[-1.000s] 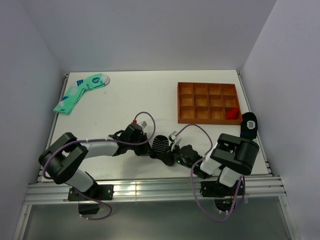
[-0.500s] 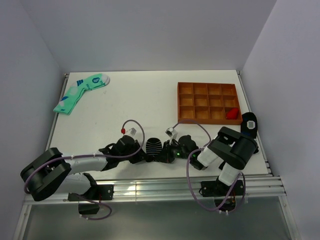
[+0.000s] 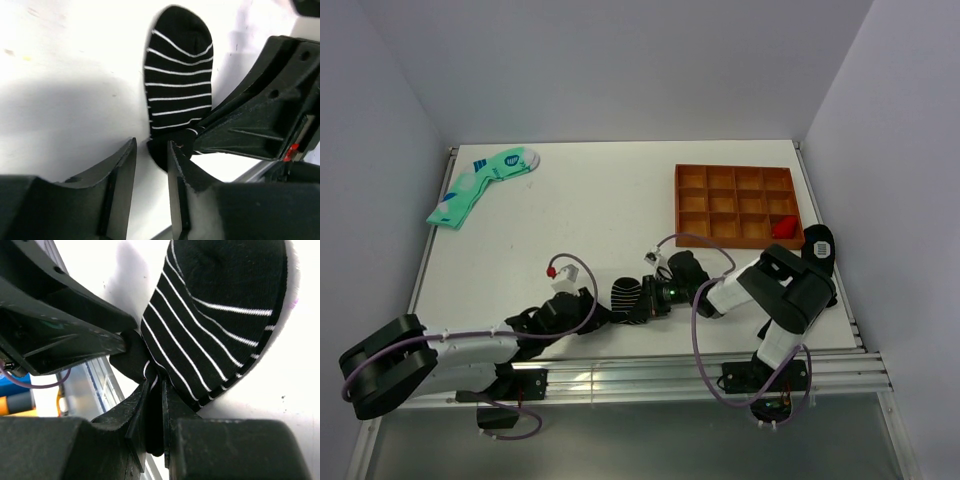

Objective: Roll the socks
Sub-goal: Roll the sock at the center of the board.

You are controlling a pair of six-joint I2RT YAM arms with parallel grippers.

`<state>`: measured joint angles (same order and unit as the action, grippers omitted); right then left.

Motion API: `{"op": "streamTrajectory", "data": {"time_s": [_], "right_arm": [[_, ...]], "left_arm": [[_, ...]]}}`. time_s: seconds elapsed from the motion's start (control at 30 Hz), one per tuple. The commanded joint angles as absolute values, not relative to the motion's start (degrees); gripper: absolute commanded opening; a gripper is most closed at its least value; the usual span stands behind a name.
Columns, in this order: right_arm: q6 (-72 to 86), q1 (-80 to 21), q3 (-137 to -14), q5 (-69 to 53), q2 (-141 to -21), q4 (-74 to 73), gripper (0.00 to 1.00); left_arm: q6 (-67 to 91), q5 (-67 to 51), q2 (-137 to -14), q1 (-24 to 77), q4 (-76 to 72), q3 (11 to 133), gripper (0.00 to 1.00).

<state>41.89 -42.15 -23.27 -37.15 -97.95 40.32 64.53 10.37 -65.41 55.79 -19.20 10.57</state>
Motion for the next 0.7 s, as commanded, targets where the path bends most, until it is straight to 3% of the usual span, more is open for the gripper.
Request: {"op": "streamTrajectory", "data": {"time_s": [0.0, 0.4, 0.67], "right_arm": [[38.7, -41.4, -24.7, -35.9, -100.9, 23.0, 0.18], [35.1, -38.8, -32.3, -42.3, -105.5, 9.1, 0.17], [31.4, -36.2, -36.3, -45.6, -107.4, 0.4, 0.16]], "left_arm": [[61.5, 17.4, -61.3, 56.9, -25.4, 7.3, 0.37], [45.9, 26.3, -50.5, 62.0, -42.8, -2.7, 0.44], [40.3, 29.5, -55.4, 66.2, -50.0, -3.8, 0.47]]}}
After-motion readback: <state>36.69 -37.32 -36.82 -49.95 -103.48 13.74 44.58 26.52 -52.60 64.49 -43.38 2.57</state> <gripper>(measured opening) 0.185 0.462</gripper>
